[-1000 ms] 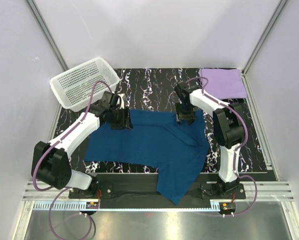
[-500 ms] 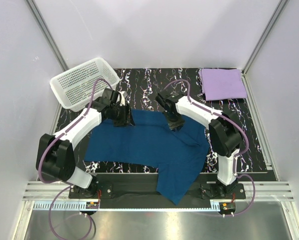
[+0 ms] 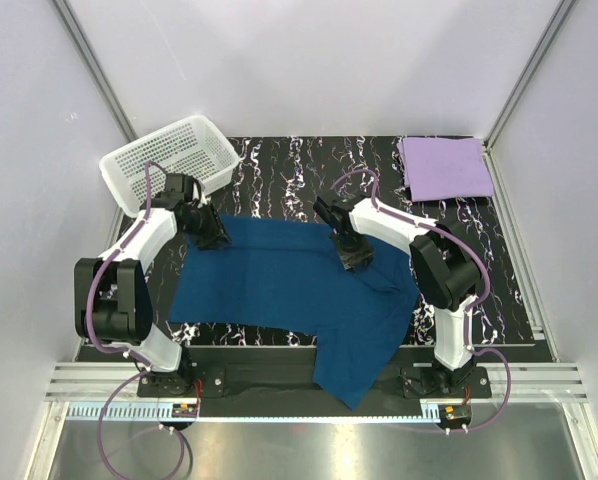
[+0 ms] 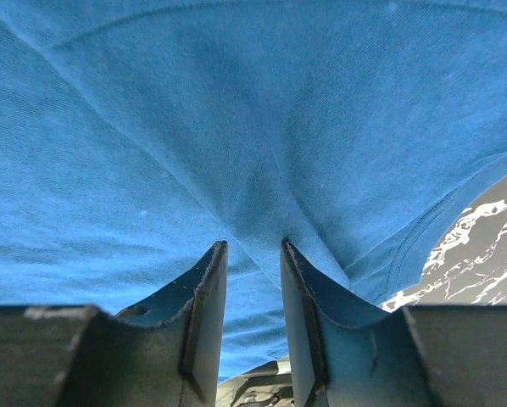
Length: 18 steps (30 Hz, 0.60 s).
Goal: Fold and stack the t-shirts
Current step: Fold the tshirt
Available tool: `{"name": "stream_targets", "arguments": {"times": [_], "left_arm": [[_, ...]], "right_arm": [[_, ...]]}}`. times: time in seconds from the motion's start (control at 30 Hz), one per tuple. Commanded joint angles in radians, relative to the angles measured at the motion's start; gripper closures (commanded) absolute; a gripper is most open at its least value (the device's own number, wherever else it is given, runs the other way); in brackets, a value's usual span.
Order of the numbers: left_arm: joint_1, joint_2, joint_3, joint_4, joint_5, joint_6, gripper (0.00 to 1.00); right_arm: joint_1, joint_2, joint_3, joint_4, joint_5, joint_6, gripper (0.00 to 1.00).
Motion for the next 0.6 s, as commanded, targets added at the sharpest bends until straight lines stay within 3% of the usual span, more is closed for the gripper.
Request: {"name": "stream_targets", "arguments": {"times": [0.0, 0.3, 0.47, 0.57], "left_arm": [[-0.009, -0.035, -0.01, 0.026, 0.047, -0.015, 0.62], [-0.009, -0.04, -0.03, 0.049, 0.057, -0.012, 0.62], [-0.009, -0.054, -0.031, 0.038, 0.038, 0.0, 0.62], [-0.009, -0.055, -0.037, 0.043, 0.047, -0.003, 0.62]], "right_arm": [[0.015, 0.008, -0.016, 0.028, 0.011, -0.006, 0.62], [0.026, 0.049, -0.027, 0.045, 0.068, -0.012, 0.62], [0.026, 0.041, -0.04, 0.072, 0.111, -0.009, 0.86], [0.024, 0.009, -0.036, 0.072, 0.127, -0.003, 0.93]]}}
